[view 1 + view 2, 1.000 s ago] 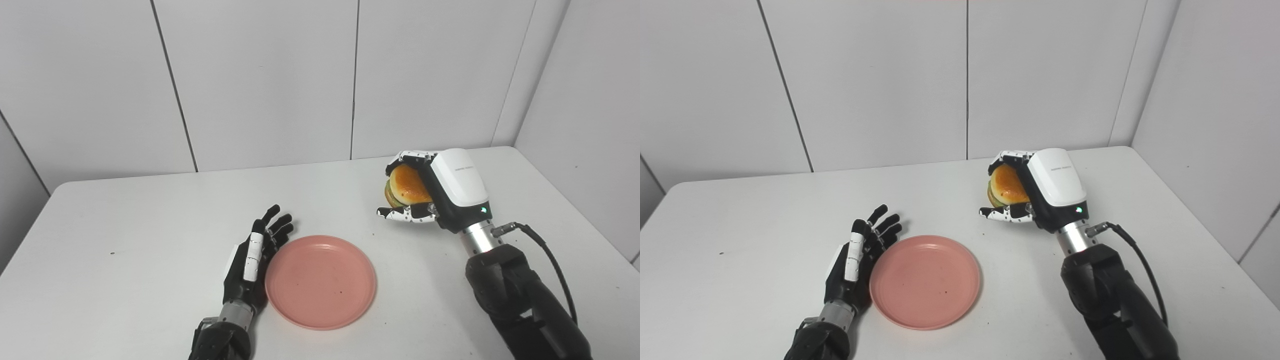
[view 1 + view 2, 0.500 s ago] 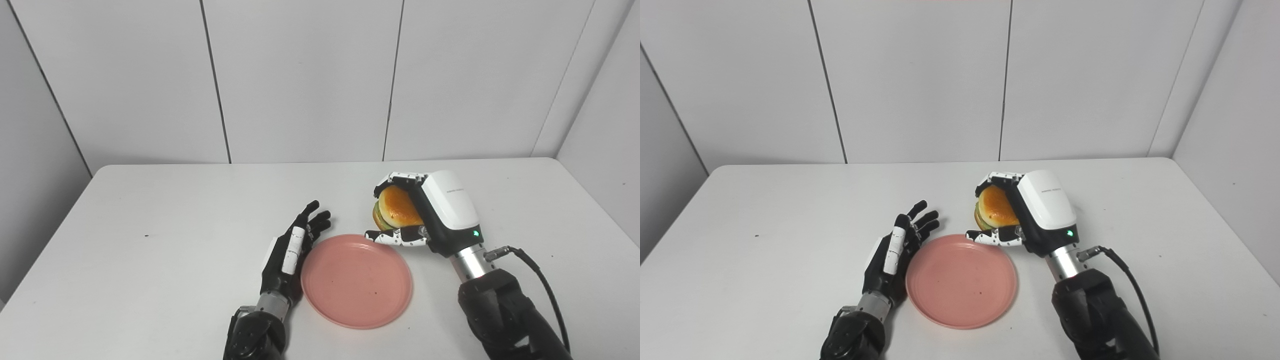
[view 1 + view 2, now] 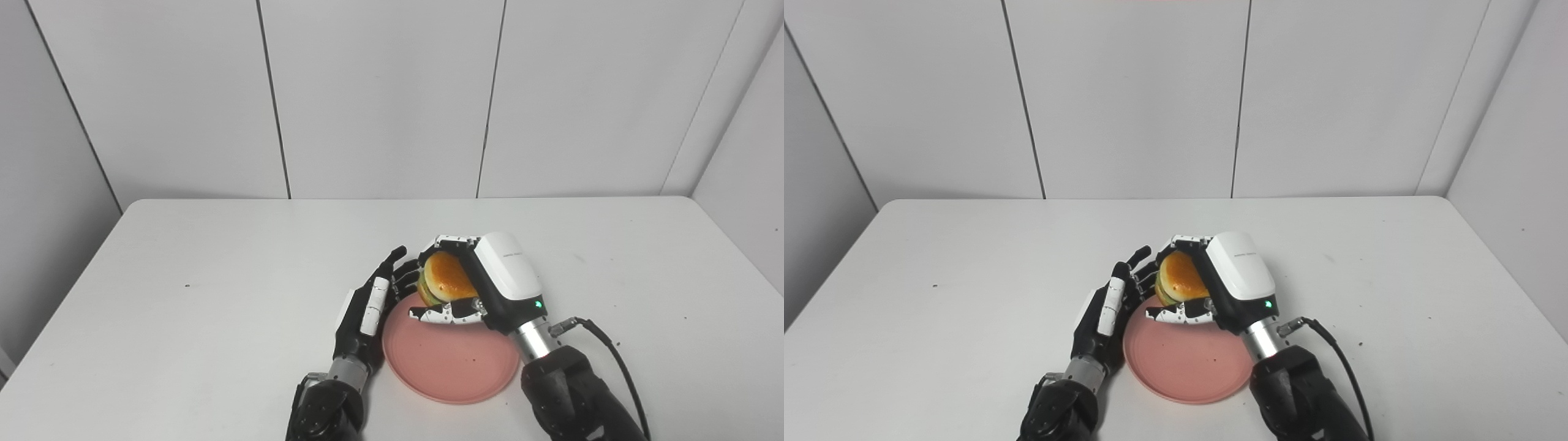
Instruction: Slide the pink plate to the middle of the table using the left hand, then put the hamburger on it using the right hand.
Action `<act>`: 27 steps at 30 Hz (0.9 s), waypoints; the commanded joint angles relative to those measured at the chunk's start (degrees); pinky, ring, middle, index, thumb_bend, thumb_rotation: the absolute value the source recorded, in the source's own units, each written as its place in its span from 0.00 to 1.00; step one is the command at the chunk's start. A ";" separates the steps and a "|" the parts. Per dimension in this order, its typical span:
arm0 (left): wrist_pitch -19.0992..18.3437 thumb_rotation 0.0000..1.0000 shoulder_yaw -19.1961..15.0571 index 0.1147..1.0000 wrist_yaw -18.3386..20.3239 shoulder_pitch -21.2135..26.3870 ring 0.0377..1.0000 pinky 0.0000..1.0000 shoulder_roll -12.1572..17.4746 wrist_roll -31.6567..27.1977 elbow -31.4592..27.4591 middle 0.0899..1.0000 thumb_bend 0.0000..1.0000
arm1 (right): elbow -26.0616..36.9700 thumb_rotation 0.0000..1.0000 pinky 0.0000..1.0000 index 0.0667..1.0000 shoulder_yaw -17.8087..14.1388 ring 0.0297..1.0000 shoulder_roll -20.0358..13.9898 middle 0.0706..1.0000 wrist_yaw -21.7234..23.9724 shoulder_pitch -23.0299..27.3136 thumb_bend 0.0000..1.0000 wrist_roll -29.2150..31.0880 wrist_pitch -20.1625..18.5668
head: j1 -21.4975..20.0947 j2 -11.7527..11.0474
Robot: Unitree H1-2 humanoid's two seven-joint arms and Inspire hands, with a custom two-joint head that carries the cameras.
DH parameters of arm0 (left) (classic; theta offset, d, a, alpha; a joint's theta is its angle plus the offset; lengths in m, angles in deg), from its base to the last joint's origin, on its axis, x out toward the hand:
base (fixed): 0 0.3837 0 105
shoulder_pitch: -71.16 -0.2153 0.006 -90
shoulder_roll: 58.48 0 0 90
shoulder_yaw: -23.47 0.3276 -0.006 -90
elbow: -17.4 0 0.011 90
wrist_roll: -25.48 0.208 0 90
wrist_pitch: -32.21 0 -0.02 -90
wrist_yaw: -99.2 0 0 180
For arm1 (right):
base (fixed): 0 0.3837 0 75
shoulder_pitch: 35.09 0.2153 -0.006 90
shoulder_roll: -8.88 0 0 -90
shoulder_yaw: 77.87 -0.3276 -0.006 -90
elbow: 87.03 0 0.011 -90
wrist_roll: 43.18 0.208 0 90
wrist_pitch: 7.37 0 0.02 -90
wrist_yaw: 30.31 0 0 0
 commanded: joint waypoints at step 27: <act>-2.64 0.87 -0.17 0.84 0.50 -2.43 0.84 0.85 1.23 -0.26 1.54 0.82 0.88 | -1.28 0.15 0.24 0.44 0.83 0.28 -0.46 0.36 -0.57 0.22 0.51 -1.73 1.92 | -2.08 0.38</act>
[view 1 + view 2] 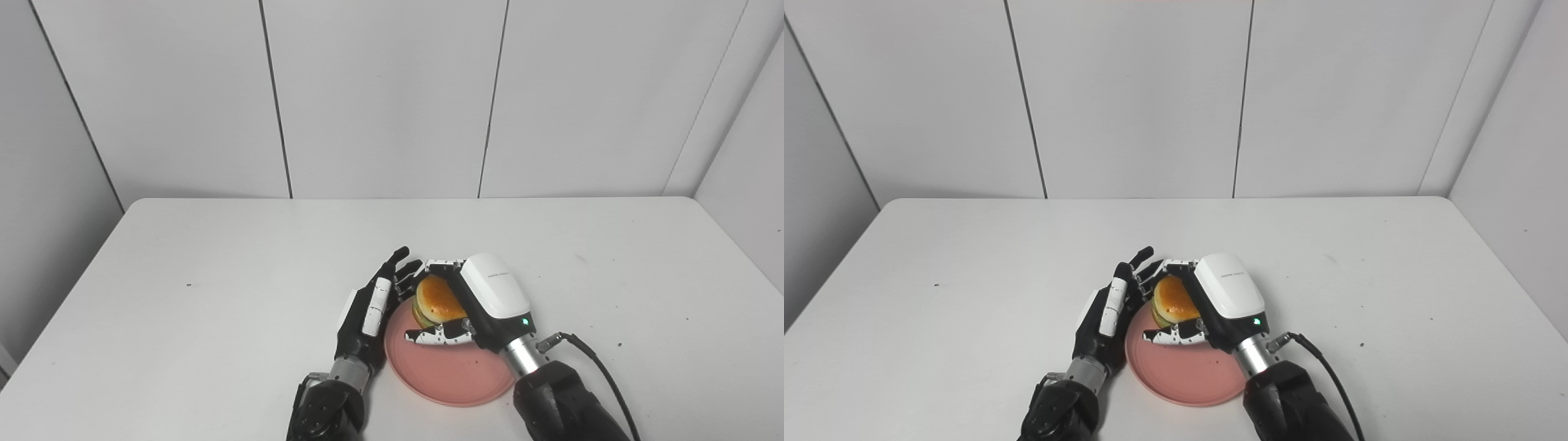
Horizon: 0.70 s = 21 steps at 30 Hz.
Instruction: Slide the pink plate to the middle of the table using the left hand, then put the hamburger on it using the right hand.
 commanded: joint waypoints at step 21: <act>-3.28 0.86 -0.36 0.82 -0.18 -1.90 0.84 0.84 0.51 -0.20 1.75 0.82 0.89 | -0.54 0.15 0.21 0.44 -1.05 0.26 -1.88 0.35 -0.35 -1.16 0.51 1.17 2.13 | -0.37 0.47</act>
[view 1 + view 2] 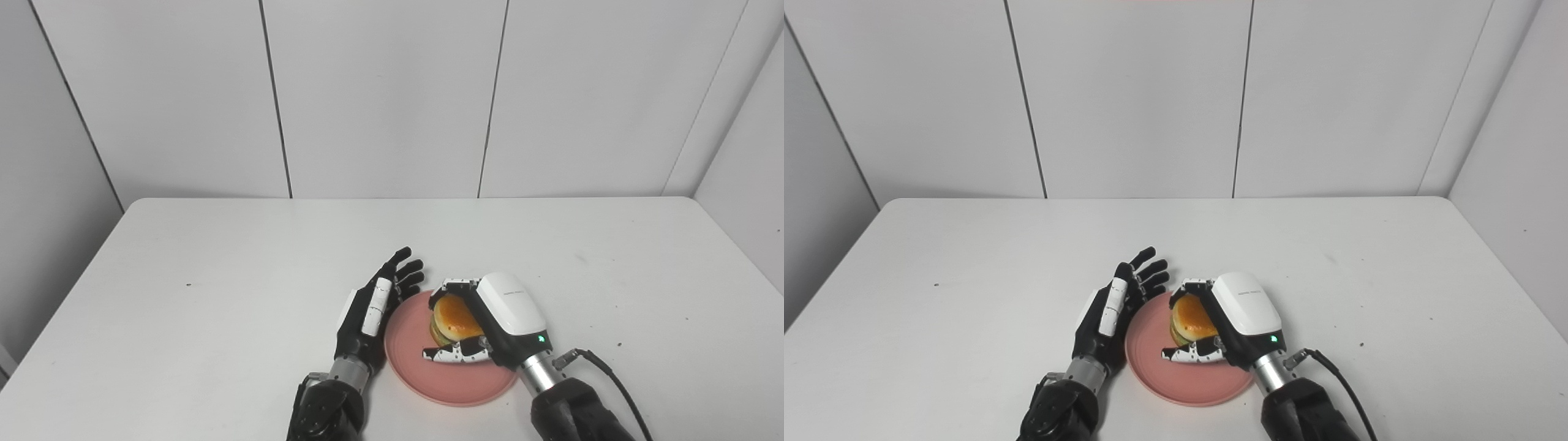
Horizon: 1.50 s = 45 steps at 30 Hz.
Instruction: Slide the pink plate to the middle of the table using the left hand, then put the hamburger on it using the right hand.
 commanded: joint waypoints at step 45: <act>-3.71 0.86 0.61 0.84 0.33 -2.61 0.87 0.85 0.76 0.00 1.18 0.83 0.87 | 0.04 0.84 0.91 0.77 1.47 0.85 -1.09 0.83 2.06 1.72 0.86 -3.16 -0.30 | -0.49 0.44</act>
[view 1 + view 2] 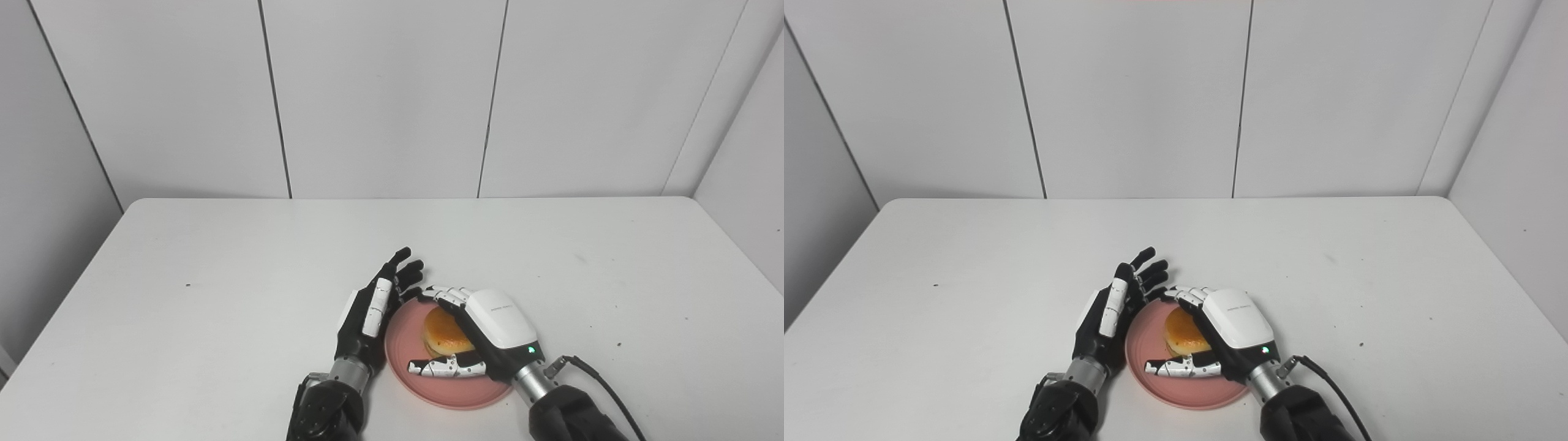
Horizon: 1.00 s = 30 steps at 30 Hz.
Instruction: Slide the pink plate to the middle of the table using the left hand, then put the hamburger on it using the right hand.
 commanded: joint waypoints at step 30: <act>6.71 0.84 0.22 0.86 -6.62 -3.90 0.91 0.92 -0.28 6.82 1.91 0.87 0.88 | 15.17 1.00 0.66 0.77 -16.15 0.79 5.68 0.81 1.05 -1.91 0.76 17.74 -3.37 | 0.19 0.24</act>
